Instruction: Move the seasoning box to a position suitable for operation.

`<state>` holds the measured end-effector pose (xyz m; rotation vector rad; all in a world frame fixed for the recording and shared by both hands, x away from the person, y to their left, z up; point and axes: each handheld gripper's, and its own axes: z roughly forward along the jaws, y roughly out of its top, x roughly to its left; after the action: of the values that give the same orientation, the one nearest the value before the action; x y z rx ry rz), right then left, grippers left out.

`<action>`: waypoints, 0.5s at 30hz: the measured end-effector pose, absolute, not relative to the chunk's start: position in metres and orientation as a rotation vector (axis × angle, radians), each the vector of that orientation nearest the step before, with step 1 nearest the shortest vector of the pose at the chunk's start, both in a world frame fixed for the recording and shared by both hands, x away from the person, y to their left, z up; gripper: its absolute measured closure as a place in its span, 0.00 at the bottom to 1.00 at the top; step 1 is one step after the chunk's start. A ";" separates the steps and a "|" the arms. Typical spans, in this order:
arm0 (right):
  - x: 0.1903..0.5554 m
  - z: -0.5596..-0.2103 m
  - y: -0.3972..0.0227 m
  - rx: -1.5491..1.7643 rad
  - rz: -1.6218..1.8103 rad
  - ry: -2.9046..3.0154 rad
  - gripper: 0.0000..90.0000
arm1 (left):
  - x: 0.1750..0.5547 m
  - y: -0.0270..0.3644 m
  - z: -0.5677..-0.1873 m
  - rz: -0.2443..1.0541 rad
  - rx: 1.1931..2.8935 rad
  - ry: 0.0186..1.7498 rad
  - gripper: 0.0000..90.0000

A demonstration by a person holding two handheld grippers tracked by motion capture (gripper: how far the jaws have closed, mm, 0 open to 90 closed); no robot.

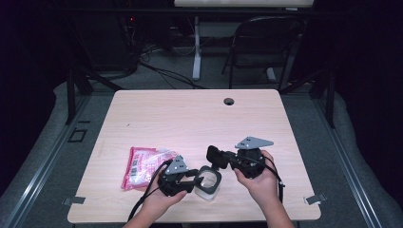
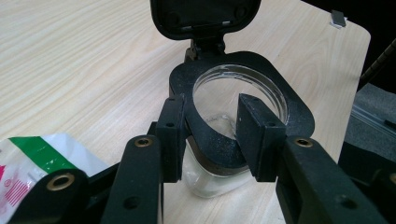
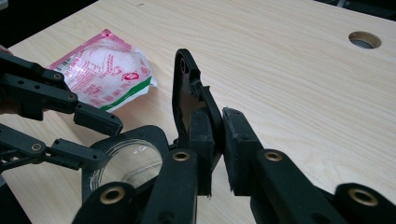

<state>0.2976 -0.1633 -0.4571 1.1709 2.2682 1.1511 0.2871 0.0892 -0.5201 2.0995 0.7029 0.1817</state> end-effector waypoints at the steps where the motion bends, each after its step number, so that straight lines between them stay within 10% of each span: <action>1: 0.298 -0.457 -0.163 1.178 1.151 2.272 0.89 | 0.287 0.091 -0.519 0.190 2.095 0.703 0.67; 15: 0.288 -0.455 -0.169 1.241 1.138 2.305 0.75 | 0.292 0.135 -0.490 0.240 2.004 0.773 0.65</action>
<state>0.2882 -0.1691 -0.4553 1.2406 2.3050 1.1376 0.2924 0.1348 -0.4896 2.0045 0.7732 0.2399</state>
